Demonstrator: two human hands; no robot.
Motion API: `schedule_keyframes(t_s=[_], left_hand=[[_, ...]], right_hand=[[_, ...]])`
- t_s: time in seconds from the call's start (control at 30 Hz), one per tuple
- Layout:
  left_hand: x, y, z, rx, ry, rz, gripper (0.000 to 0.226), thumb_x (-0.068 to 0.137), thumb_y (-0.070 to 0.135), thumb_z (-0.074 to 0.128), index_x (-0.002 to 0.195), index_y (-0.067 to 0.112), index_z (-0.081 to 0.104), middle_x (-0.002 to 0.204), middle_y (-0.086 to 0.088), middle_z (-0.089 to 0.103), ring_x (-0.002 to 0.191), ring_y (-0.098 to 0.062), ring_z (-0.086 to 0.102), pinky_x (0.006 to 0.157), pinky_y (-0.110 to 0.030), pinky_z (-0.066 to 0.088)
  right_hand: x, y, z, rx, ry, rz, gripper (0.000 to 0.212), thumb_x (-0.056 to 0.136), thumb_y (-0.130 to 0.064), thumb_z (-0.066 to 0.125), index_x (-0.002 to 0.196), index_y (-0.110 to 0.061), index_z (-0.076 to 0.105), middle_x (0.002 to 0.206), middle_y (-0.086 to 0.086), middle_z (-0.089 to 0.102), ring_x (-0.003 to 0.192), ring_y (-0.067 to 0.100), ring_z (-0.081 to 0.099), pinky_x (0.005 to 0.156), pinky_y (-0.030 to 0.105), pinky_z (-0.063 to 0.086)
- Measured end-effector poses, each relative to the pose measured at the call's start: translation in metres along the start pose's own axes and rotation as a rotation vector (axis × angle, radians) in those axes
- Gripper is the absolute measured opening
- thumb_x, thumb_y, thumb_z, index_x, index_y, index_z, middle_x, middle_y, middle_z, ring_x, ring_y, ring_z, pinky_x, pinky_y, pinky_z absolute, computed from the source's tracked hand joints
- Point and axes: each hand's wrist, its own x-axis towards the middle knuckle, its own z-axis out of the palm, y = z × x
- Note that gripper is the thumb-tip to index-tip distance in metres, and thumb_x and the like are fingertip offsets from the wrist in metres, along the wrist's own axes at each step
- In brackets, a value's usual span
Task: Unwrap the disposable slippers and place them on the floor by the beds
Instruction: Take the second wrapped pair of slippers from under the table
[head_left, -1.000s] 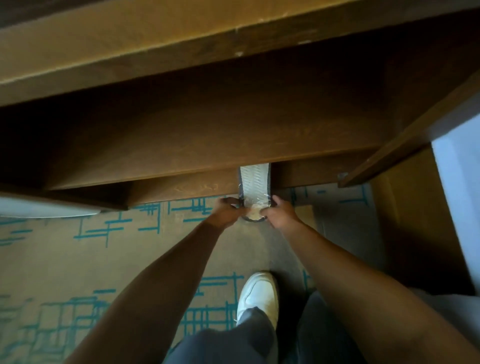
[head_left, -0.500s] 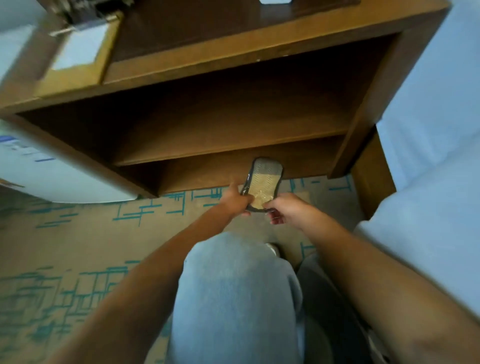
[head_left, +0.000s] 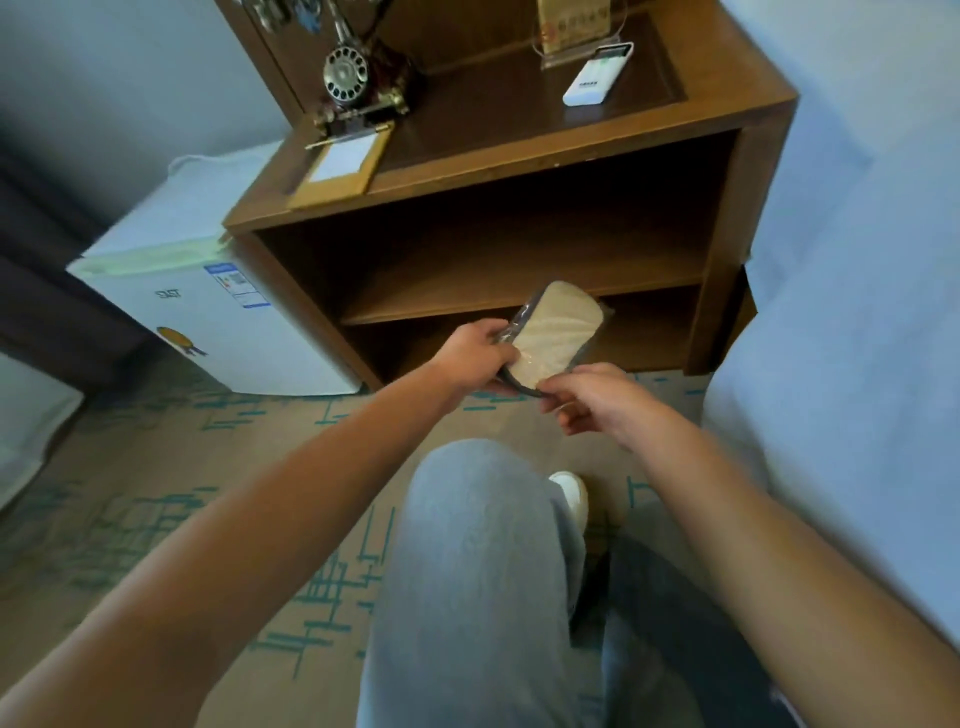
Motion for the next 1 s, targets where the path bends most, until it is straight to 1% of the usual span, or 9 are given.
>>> schedule_keyframes(t_s=[0.13,0.27,0.37,0.43,0.5,0.6,0.7,0.83,1.0], left_hand=[[-0.057,0.035,-0.021,0.506,0.115,0.333,0.055,0.095,0.016,0.058,0.148,0.02,0.044,0.125,0.005,0.058,0.104,-0.013,0.063,0.08,-0.022,0.05],[-0.104,0.073,-0.041,0.514,0.114,0.435,0.048,0.093,0.021,0.063,0.137,0.031,0.048,0.11,0.012,0.065,0.096,-0.01,0.067,0.075,-0.022,0.05],[-0.134,0.096,-0.047,0.531,0.092,0.561,0.051,0.09,0.023,0.069,0.135,0.034,0.048,0.1,0.01,0.066,0.078,0.0,0.067,0.066,-0.018,0.053],[-0.151,0.102,-0.05,0.546,0.07,0.632,0.051,0.091,0.021,0.07,0.136,0.033,0.049,0.09,0.013,0.064,0.067,0.009,0.062,0.059,-0.01,0.047],[-0.162,0.103,-0.052,0.551,0.043,0.668,0.047,0.092,0.022,0.071,0.134,0.033,0.052,0.087,0.016,0.063,0.072,0.013,0.062,0.062,-0.007,0.046],[-0.168,0.103,-0.048,0.457,0.003,0.789,0.042,0.091,0.022,0.073,0.129,0.029,0.057,0.107,0.013,0.068,0.095,-0.001,0.069,0.077,-0.015,0.054],[-0.16,0.1,-0.036,0.321,-0.032,0.878,0.039,0.089,0.016,0.076,0.125,0.018,0.062,0.107,0.006,0.07,0.092,-0.011,0.071,0.077,-0.021,0.055],[-0.142,0.087,-0.027,0.106,-0.061,0.859,0.035,0.089,0.011,0.075,0.121,0.01,0.062,0.104,-0.002,0.072,0.087,-0.015,0.073,0.071,-0.025,0.057],[-0.119,0.068,-0.026,-0.196,-0.149,0.672,0.016,0.085,0.013,0.072,0.1,0.011,0.067,0.082,0.003,0.074,0.071,-0.01,0.071,0.062,-0.024,0.057]], right_hand=[[-0.063,-0.019,0.003,-0.371,-0.089,-0.172,0.025,0.097,-0.034,0.06,0.107,-0.013,0.069,0.079,0.006,0.078,0.058,0.017,0.068,0.058,0.029,0.056],[-0.131,-0.045,-0.003,-0.622,-0.068,-0.421,0.018,0.096,-0.041,0.061,0.102,-0.025,0.067,0.075,-0.002,0.077,0.063,0.011,0.074,0.067,0.032,0.061],[-0.167,-0.072,-0.018,-0.559,0.169,-0.685,0.014,0.093,-0.042,0.064,0.103,-0.032,0.066,0.081,-0.01,0.074,0.072,0.002,0.071,0.072,0.026,0.057],[-0.18,-0.082,-0.03,-0.587,0.348,-0.853,0.023,0.092,-0.04,0.068,0.113,-0.034,0.064,0.098,-0.019,0.068,0.089,-0.002,0.064,0.078,0.02,0.052],[-0.184,-0.084,-0.042,-0.599,0.364,-0.882,0.036,0.091,-0.041,0.069,0.125,-0.036,0.058,0.116,-0.024,0.06,0.102,-0.006,0.057,0.085,0.014,0.044],[-0.177,-0.074,-0.051,-0.628,0.203,-0.792,0.048,0.089,-0.048,0.068,0.134,-0.04,0.053,0.127,-0.029,0.055,0.116,-0.01,0.051,0.097,0.02,0.042],[-0.17,-0.059,-0.054,-0.47,-0.03,-0.749,0.041,0.092,-0.042,0.066,0.132,-0.037,0.056,0.124,-0.02,0.066,0.116,-0.002,0.062,0.1,0.034,0.053],[-0.171,-0.052,-0.053,-0.483,0.046,-0.837,0.031,0.095,-0.034,0.066,0.125,-0.036,0.06,0.109,-0.017,0.073,0.1,0.0,0.069,0.086,0.031,0.058],[-0.166,-0.034,-0.039,-0.385,0.126,-0.839,0.022,0.094,-0.031,0.068,0.116,-0.031,0.067,0.098,-0.012,0.077,0.089,0.007,0.074,0.08,0.043,0.059]])
